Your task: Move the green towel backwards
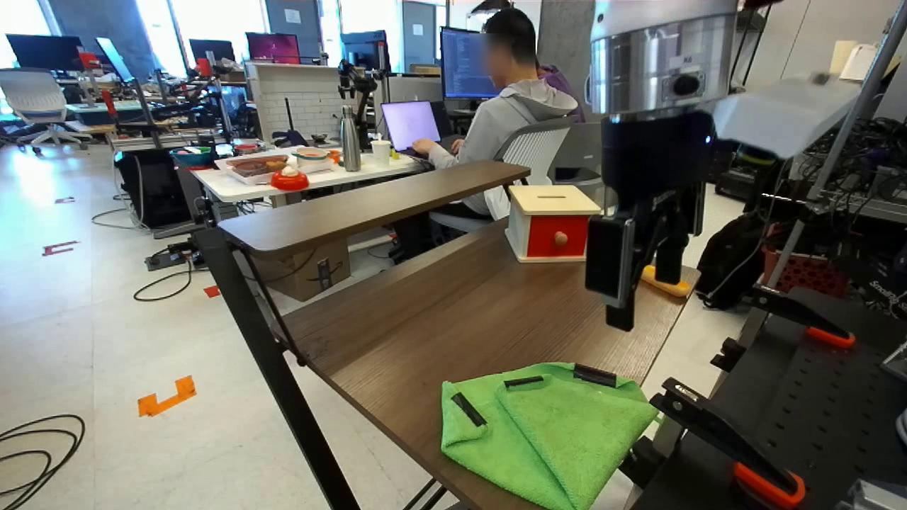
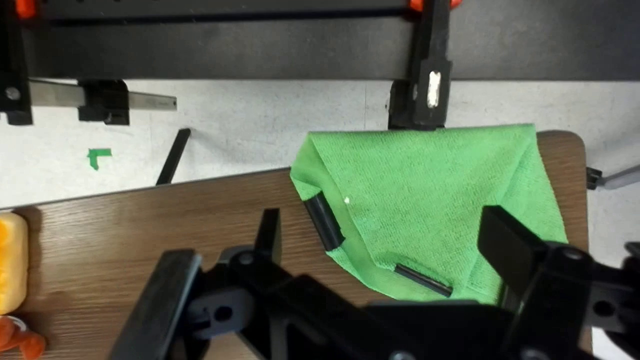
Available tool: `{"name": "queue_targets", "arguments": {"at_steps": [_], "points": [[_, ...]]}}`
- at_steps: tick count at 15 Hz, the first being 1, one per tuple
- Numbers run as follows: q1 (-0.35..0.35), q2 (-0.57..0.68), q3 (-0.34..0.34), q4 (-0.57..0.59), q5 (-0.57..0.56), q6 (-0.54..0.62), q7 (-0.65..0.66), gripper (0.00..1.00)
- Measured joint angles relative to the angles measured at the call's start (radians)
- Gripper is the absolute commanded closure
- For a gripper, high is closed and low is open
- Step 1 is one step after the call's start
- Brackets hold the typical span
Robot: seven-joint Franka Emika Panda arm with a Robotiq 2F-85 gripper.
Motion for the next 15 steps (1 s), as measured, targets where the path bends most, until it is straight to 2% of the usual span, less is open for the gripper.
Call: {"name": "queue_targets", "arguments": {"at_steps": [3, 6, 11, 15], "points": [[0.026, 0.067, -0.022, -0.021, -0.028, 0.161, 0.030, 0.00], [0.059, 0.130, -0.044, -0.024, -0.027, 0.253, 0.030, 0.00], [0.125, 0.223, -0.086, -0.011, -0.027, 0.334, 0.022, 0.00], [0.153, 0.292, -0.102, 0.032, -0.020, 0.351, -0.012, 0.00]]}}
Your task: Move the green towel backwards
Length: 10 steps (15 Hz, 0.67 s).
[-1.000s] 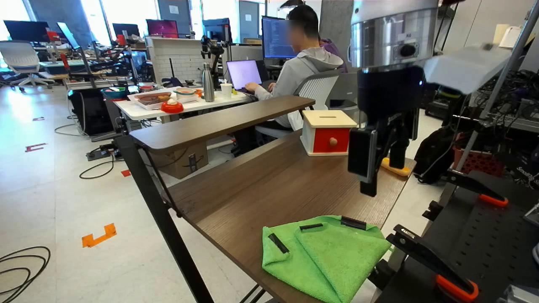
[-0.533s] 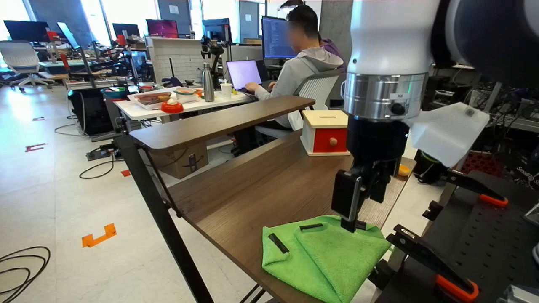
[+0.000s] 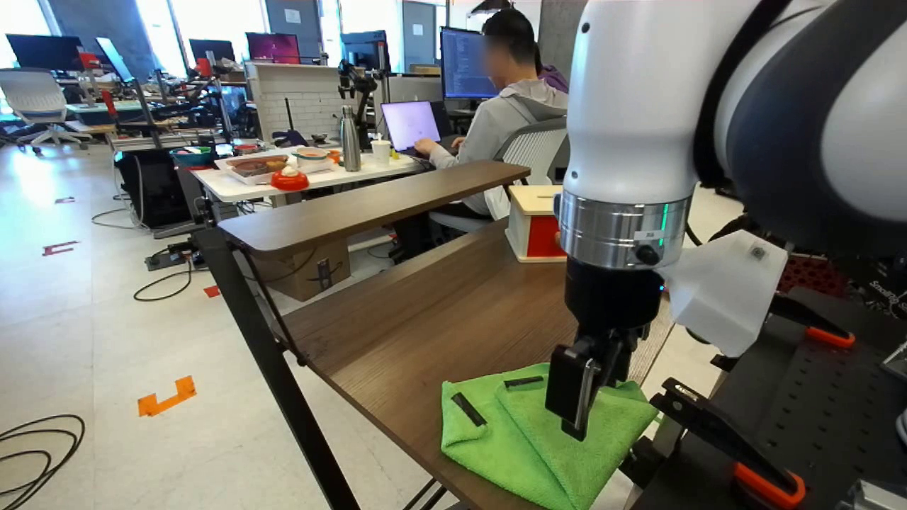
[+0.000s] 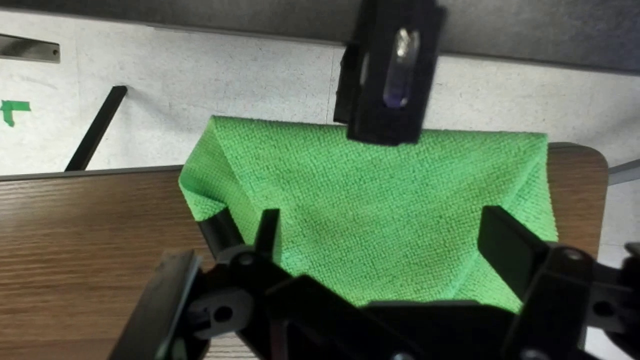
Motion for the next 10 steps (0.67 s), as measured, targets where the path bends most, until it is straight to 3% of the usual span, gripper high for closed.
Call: {"name": "queue_targets", "arguments": {"at_steps": [10], "points": [[0.013, 0.176, 0.000, 0.180, 0.017, -0.002, -0.089, 0.00]]}}
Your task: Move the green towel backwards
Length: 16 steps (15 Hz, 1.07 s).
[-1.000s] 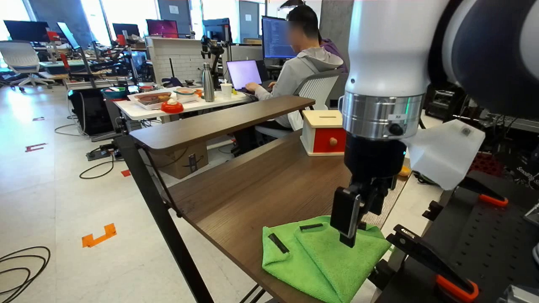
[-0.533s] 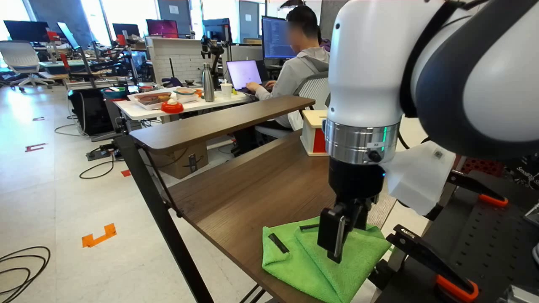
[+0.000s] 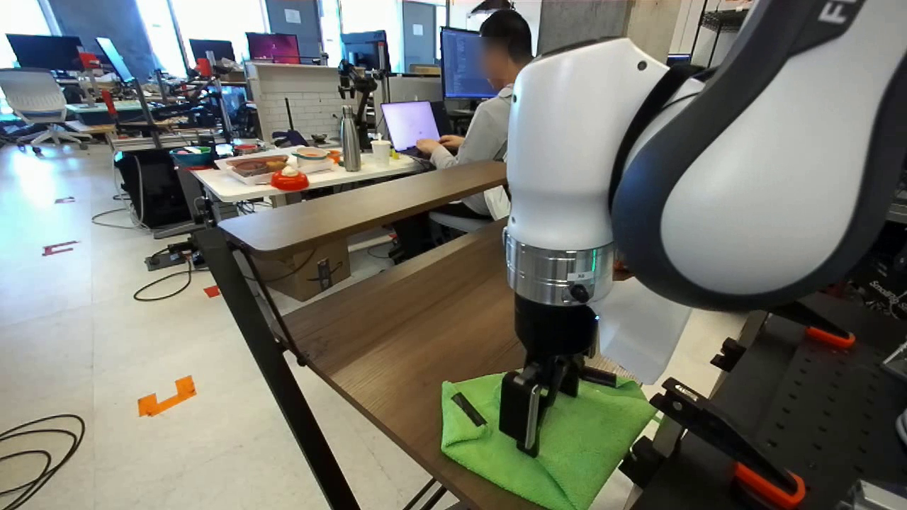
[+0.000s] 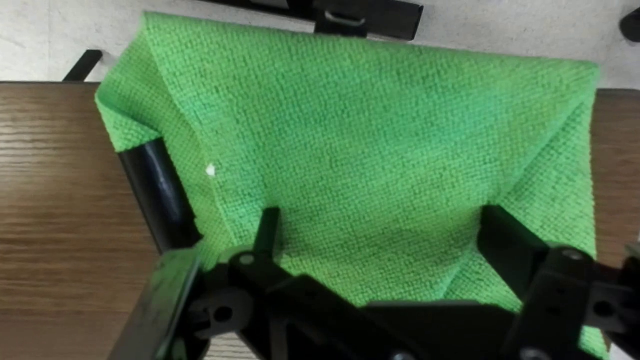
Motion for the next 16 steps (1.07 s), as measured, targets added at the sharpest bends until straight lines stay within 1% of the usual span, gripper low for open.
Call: {"name": "queue_targets", "arguments": {"at_steps": [8, 12, 16], "points": [[-0.003, 0.044, 0.002, 0.109, 0.070, -0.034, -0.050, 0.00], [-0.014, 0.062, -0.004, 0.184, 0.103, -0.090, -0.054, 0.00], [-0.025, 0.099, -0.020, 0.242, 0.105, -0.143, -0.054, 0.00]]}}
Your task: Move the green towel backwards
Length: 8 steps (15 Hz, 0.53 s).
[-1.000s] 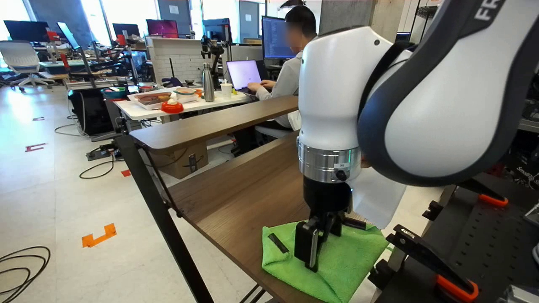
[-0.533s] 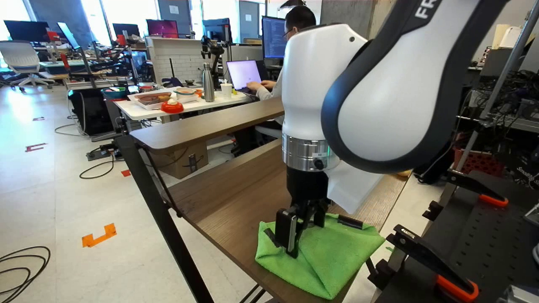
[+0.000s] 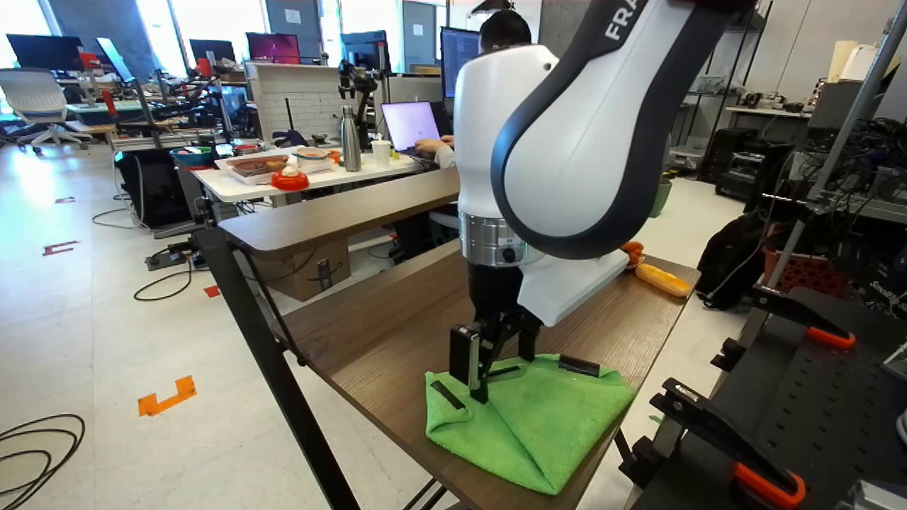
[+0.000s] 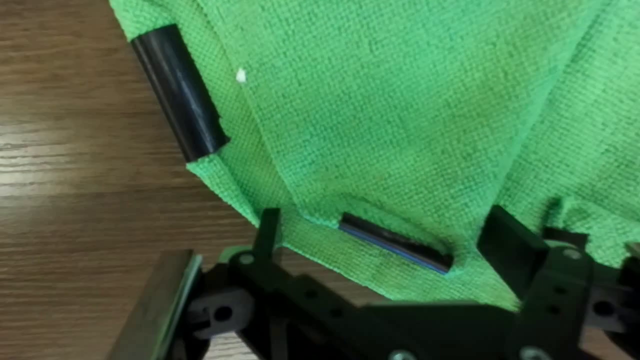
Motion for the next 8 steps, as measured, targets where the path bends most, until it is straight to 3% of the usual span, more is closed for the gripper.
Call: {"name": "queue_targets", "arguments": {"at_steps": [8], "points": [[-0.004, 0.059, -0.033, 0.084, 0.000, -0.070, 0.005, 0.00]]}}
